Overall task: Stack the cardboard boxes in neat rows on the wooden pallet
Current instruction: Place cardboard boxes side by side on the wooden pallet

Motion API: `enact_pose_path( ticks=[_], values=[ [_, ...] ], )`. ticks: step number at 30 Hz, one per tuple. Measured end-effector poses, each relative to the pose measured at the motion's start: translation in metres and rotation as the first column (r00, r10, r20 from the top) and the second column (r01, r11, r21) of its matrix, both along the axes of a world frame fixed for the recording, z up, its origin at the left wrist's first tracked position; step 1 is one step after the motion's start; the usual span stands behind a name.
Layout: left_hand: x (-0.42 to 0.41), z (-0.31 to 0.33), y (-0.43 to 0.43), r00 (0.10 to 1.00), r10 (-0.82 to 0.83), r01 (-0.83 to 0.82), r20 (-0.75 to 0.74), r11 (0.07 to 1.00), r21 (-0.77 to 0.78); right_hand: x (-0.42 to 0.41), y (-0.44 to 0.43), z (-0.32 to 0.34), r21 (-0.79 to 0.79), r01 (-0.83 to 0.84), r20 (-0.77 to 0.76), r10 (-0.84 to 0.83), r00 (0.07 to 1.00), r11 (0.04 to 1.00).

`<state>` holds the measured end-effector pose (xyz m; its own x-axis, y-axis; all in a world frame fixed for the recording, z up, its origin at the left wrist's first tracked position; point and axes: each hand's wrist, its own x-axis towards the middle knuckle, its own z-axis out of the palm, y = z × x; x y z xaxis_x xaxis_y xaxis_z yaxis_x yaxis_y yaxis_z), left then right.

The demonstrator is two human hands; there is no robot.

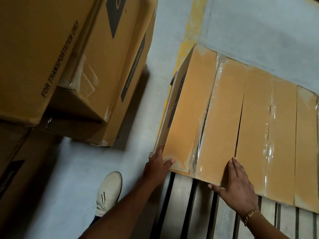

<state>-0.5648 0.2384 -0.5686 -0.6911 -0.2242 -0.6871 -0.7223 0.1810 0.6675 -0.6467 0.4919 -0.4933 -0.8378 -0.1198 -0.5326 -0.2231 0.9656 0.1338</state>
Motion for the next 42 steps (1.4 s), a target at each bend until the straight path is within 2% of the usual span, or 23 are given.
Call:
enact_pose_path(
  ticks=[15, 25, 28, 30, 32, 37, 40, 42],
  values=[
    [0.016, 0.001, 0.003, 0.999, 0.030, -0.030, 0.016, 0.999, 0.032, 0.007, 0.008, 0.002, 0.002, -0.044, 0.009, 0.043, 0.999, 0.999],
    [0.009, -0.002, 0.000, 1.000, -0.017, 0.016, 0.024, 1.000, 0.026, 0.006, 0.016, -0.006, -0.014, -0.049, 0.001, 0.049, 0.999, 0.999],
    [0.009, 0.001, -0.008, 0.999, -0.043, 0.042, 0.018, 0.996, 0.084, 0.004, 0.021, -0.007, -0.031, -0.044, 0.013, 0.045, 0.999, 0.999],
    [0.009, 0.000, -0.022, 0.999, 0.008, -0.014, 0.033, 0.982, 0.188, 0.001, 0.023, -0.006, -0.069, -0.021, 0.044, 0.024, 0.999, 0.997],
    [0.008, -0.002, -0.037, 0.989, 0.124, -0.141, 0.078, 0.954, 0.265, -0.001, 0.025, -0.003, -0.148, 0.011, 0.049, -0.004, 0.999, 0.989],
    [-0.001, 0.001, -0.058, 0.947, 0.282, -0.316, 0.152, 0.898, 0.308, -0.003, 0.031, -0.005, -0.289, 0.178, 0.002, -0.185, 0.983, 0.941],
    [0.001, 0.005, -0.055, 0.929, 0.292, -0.359, 0.227, 0.858, 0.368, -0.004, 0.034, -0.010, -0.274, 0.239, 0.034, -0.239, 0.970, 0.932],
    [0.006, 0.005, -0.047, 0.947, 0.239, -0.305, 0.213, 0.876, 0.374, -0.004, 0.036, -0.014, -0.265, 0.232, 0.049, -0.227, 0.973, 0.936]
  ],
)
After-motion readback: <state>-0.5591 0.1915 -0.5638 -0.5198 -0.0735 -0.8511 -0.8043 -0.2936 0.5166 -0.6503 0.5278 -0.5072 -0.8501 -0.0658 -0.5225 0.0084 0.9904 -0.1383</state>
